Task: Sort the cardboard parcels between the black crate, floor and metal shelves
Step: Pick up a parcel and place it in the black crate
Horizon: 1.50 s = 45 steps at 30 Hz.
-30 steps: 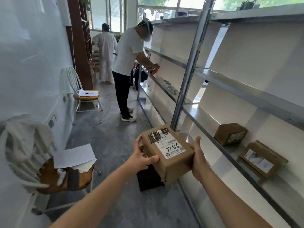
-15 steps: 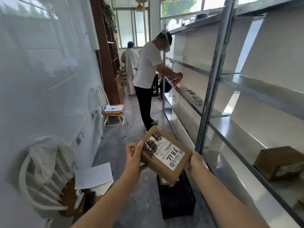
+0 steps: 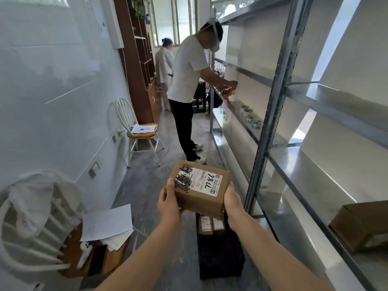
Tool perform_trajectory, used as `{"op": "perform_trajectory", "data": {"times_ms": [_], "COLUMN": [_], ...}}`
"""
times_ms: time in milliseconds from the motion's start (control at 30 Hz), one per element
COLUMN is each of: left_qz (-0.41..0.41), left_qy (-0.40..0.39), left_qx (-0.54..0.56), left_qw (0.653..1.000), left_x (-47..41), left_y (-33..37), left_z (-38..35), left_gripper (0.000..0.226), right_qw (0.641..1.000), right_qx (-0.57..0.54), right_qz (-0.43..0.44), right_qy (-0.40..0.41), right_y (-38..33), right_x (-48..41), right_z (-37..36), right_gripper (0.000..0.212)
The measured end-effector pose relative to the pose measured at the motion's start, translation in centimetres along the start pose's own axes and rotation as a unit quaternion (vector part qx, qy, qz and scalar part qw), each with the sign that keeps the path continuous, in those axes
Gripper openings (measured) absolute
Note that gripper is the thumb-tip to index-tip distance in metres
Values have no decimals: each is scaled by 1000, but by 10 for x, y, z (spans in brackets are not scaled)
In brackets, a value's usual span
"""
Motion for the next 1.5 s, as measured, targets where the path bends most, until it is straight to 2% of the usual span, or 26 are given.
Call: {"op": "perform_trajectory", "data": {"times_ms": [267,367,500,600,700,833,933,1067,1333,1500], "left_qz": [14,38,55,65,63,67,47,40,69,56], "left_qy": [-79,-114,-134,-152,-189,-206,-216,-238,-247,-238], "left_qx": [-70,-66,-84,-103,-130,-179,-226,-262,-325,-383], "left_qw": [994,991,986,981,971,960,949,934,910,891], "left_x": [-67,-96,-142,-179,-207,-232,-244,-251,-281,-302], "left_y": [3,12,33,44,45,33,18,8,-32,-67], "left_z": [-28,-43,-63,-77,-89,-101,-105,-115,-140,-157], "left_gripper": [37,34,38,42,39,23,42,43,20,27], "right_qw": [1000,999,994,987,988,990,990,987,984,983], "right_qx": [17,32,66,99,81,65,55,57,106,130], "right_qz": [-1,25,85,120,101,79,39,2,-14,-63], "right_qy": [2,10,14,50,78,100,120,151,142,115], "right_y": [-19,-31,-46,-52,-49,-42,-39,-38,-26,-23], "right_x": [-48,-61,-92,-117,-137,-155,-168,-190,-236,-292], "right_z": [-32,-47,-73,-94,-110,-120,-115,-110,-92,-94], "right_gripper": [51,43,44,35,35,34,34,40,38,51]}}
Point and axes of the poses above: each hand's wrist, its own x-axis away from the middle knuckle, its own z-axis out of the back of the hand, y = z × x, the point moved 1 cm from there along -x, towards the middle knuckle, and after that the axes turned 13 degrees about y, right-handed, at the moved point
